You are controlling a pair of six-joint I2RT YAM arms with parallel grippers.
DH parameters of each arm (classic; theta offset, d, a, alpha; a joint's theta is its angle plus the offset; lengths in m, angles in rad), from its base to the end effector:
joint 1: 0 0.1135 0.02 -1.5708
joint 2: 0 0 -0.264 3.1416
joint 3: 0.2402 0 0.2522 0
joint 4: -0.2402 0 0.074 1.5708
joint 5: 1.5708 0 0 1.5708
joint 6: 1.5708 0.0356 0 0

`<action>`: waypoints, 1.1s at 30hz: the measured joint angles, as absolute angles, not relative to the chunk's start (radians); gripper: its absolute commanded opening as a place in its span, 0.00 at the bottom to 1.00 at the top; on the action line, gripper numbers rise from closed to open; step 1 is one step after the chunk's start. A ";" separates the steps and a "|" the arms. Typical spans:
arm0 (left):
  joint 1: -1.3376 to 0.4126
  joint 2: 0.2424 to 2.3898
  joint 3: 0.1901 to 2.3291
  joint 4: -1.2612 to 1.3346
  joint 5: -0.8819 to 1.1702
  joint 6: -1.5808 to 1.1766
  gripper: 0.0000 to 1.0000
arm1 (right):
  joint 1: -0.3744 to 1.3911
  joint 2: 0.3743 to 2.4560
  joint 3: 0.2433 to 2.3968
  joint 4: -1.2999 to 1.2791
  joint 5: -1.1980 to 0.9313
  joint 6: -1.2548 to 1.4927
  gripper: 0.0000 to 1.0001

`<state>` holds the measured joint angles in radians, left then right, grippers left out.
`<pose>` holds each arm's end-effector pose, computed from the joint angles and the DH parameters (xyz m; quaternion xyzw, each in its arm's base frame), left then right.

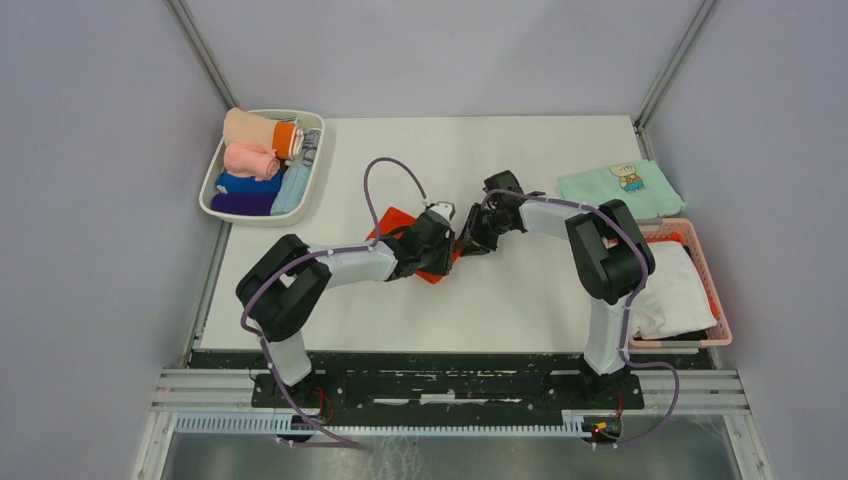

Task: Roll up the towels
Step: Roll the towel at the center of the board.

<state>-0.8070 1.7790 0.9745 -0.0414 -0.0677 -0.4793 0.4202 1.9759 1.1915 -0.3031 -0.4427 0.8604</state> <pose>0.2509 -0.2585 0.1549 0.1406 0.9239 -0.1872 0.3025 0.3491 0.1727 0.1316 0.1555 0.9359 0.3104 0.0599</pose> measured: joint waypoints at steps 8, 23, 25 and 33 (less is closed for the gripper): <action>-0.931 1.861 1.110 -0.201 -0.320 -0.463 0.42 | 0.426 1.976 1.203 -0.328 -0.425 0.854 0.36; -1.032 1.961 1.229 -0.371 -0.596 -0.429 0.03 | 0.408 1.932 1.134 -0.227 -0.488 0.870 0.56; -1.007 1.921 1.190 -0.342 -0.523 -0.429 0.03 | 0.391 1.901 1.103 -0.192 -0.503 0.875 0.61; -0.817 1.769 1.007 -0.164 -0.073 -0.485 0.03 | 0.344 1.809 0.988 0.049 -0.572 0.947 0.65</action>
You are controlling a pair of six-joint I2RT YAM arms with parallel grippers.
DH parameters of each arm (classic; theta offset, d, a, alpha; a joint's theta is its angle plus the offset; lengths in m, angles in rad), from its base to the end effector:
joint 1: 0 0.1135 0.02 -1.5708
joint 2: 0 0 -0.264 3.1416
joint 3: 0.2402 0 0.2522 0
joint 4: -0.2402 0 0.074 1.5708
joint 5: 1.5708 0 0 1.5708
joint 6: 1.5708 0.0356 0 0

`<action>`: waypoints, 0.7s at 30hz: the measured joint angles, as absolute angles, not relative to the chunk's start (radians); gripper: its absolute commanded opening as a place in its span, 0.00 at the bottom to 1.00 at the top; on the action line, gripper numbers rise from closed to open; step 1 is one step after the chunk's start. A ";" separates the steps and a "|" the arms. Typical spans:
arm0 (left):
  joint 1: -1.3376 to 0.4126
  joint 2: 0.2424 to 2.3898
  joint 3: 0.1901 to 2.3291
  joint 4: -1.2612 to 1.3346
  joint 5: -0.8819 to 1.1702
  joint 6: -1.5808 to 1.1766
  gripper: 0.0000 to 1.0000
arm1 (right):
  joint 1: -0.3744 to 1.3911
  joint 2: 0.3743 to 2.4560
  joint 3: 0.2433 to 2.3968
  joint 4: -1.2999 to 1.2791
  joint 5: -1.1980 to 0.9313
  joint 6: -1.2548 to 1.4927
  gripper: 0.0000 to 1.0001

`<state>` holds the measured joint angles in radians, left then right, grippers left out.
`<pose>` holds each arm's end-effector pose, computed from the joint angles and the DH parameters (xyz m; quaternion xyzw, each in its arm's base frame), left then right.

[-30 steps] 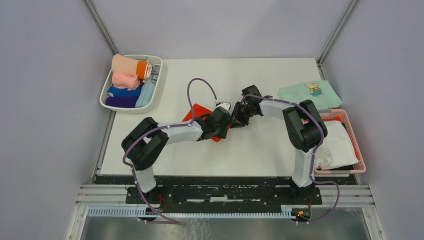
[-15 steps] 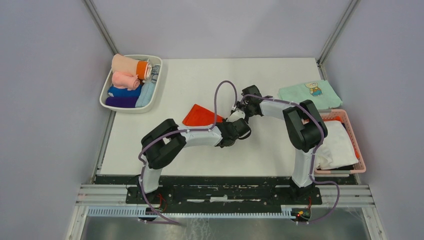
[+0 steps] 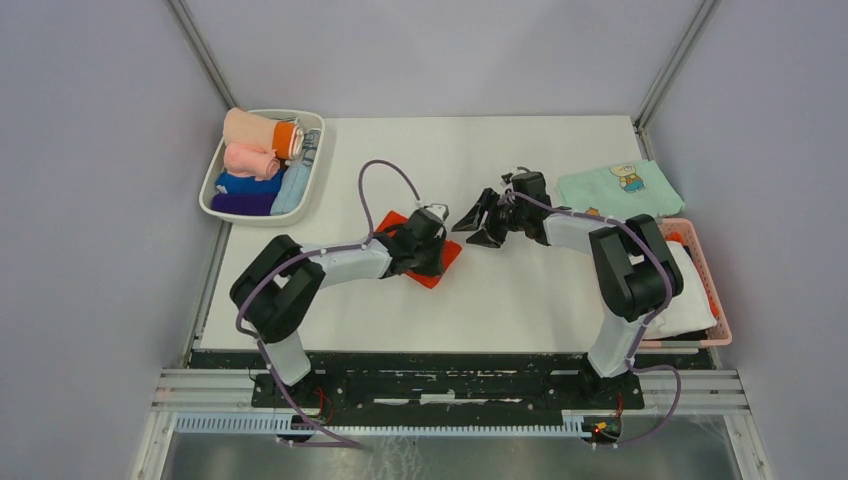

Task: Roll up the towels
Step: Roll the towel at the center of the board.

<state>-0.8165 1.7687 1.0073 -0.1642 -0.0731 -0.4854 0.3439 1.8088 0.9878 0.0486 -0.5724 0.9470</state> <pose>0.2460 -0.2580 0.1593 0.1448 0.9367 -0.1644 0.2730 0.3395 0.1421 0.1592 0.1577 0.8766 0.4321 0.1414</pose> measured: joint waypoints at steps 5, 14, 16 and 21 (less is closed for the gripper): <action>-0.679 1.728 0.858 0.041 0.215 -0.614 0.04 | 0.345 1.818 0.912 0.191 -0.626 1.023 0.64; -0.549 1.752 0.665 0.377 0.505 -0.886 0.05 | 0.352 1.849 0.856 0.335 -0.679 1.095 0.63; -0.531 1.765 0.630 0.452 0.539 -0.949 0.06 | 0.355 1.866 0.848 0.361 -0.688 1.105 0.63; -0.500 1.785 0.572 0.570 0.585 -1.053 0.06 | 0.381 1.911 0.831 0.410 -0.709 1.128 0.60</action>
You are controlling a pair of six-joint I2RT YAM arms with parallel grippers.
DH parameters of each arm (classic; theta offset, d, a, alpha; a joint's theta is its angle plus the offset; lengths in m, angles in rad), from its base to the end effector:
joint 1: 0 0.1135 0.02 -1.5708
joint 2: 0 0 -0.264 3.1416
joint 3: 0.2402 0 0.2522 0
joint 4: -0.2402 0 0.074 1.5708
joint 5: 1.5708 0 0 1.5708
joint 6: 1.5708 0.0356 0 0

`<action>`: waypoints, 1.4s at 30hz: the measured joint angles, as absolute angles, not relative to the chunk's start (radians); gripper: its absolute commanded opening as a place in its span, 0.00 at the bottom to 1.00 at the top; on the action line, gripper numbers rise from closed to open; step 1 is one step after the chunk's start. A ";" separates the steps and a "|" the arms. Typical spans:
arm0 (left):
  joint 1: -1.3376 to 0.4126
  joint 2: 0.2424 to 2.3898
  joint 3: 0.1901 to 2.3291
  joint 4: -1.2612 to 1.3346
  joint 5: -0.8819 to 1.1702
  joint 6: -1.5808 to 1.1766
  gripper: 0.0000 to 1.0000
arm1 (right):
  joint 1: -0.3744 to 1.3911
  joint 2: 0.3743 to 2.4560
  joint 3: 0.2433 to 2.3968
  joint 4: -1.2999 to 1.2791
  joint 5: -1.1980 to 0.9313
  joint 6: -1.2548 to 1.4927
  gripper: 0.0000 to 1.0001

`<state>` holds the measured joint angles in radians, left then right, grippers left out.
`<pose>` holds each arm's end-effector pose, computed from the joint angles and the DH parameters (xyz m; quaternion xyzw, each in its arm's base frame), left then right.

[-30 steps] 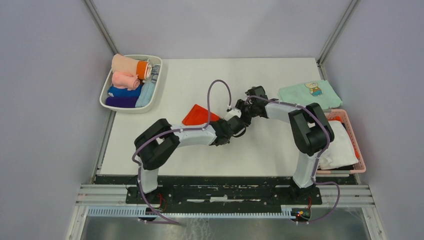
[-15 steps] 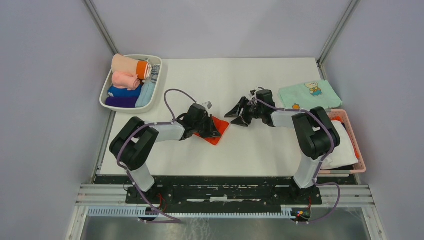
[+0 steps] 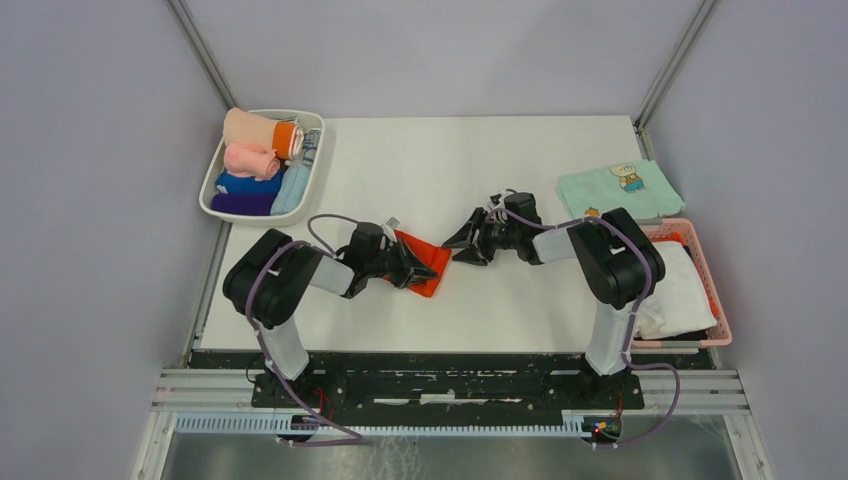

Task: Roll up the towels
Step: Roll the towel at the center of the board.

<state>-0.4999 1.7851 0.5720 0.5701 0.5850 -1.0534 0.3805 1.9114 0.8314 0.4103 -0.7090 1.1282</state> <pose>0.2548 -0.1616 0.1008 -0.1099 0.8590 -0.4842 0.1248 0.3217 0.1536 0.1119 0.1676 0.8411 0.5074 0.0836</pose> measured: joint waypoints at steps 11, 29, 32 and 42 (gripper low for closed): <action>-0.473 1.849 0.484 0.809 0.612 -1.234 0.07 | 0.437 1.969 0.827 0.450 -0.725 1.129 0.54; -0.468 1.903 0.442 0.961 0.609 -1.353 0.27 | 0.467 2.033 0.897 0.400 -0.722 1.049 0.16; -0.469 1.844 0.462 0.833 0.585 -1.315 0.36 | 0.477 2.009 0.944 0.263 -0.680 0.983 0.12; -0.585 1.535 0.632 0.184 0.265 -1.023 0.51 | 0.522 1.924 1.074 -0.152 -0.469 0.837 0.08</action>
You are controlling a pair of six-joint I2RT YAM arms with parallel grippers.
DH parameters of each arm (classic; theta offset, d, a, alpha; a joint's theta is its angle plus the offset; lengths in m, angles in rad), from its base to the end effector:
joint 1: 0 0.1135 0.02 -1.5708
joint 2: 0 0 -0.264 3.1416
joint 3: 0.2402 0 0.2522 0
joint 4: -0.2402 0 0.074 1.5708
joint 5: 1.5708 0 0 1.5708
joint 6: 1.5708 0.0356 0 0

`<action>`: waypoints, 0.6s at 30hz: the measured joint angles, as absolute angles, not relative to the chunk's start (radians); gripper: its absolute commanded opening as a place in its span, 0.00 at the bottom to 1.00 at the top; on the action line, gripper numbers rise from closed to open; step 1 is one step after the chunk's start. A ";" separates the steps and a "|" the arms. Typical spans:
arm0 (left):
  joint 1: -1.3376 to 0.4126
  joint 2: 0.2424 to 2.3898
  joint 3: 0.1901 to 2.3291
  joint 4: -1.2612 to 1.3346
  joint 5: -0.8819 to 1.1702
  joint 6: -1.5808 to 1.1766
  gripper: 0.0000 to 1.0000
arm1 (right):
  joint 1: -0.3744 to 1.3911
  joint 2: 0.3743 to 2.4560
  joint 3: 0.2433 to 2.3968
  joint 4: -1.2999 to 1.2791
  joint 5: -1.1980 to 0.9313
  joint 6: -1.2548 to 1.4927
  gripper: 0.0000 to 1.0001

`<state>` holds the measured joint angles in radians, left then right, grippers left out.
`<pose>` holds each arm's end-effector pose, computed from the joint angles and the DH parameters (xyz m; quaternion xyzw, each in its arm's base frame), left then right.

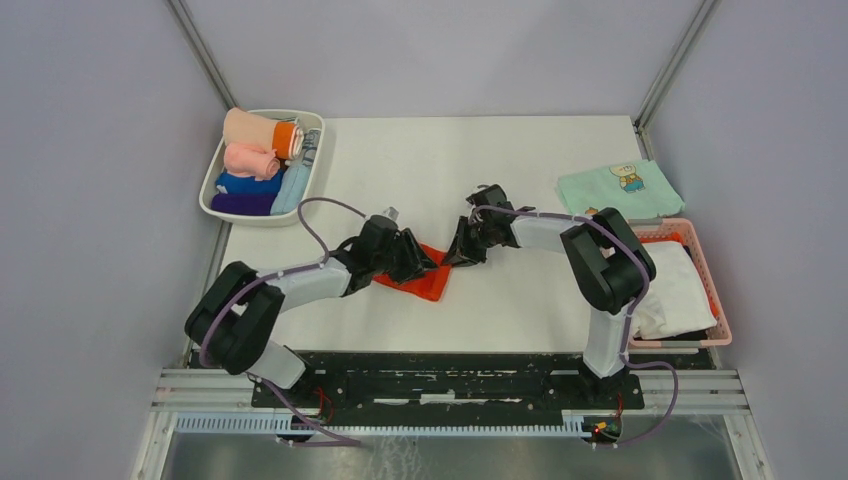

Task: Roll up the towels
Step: Roll the towel at the center of the board.

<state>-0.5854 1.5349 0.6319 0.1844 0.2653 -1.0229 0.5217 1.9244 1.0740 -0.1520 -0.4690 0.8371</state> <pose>0.2373 -0.1685 0.1508 -0.1425 0.8929 -0.3786 0.1975 0.3171 0.2008 0.1275 0.0823 0.9323 0.3449 0.0720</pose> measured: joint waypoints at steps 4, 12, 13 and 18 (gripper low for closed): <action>-0.744 1.471 0.762 -0.036 0.022 -0.918 0.53 | 0.530 1.909 1.098 -0.237 -0.419 0.831 0.09; -1.060 1.597 1.039 -0.303 -0.447 -0.736 0.52 | 0.530 1.907 1.129 -0.324 -0.385 0.831 0.11; -1.097 1.640 1.079 -0.334 -0.509 -0.714 0.51 | 0.530 1.906 1.130 -0.331 -0.383 0.831 0.11; -1.210 1.800 1.189 -0.448 -0.711 -0.638 0.50 | 0.530 1.906 1.134 -0.343 -0.382 0.831 0.11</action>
<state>-1.2098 1.7996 1.1889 -0.4480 -0.7113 -0.6376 0.5304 1.9064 1.1339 -0.3428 -0.3824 0.8310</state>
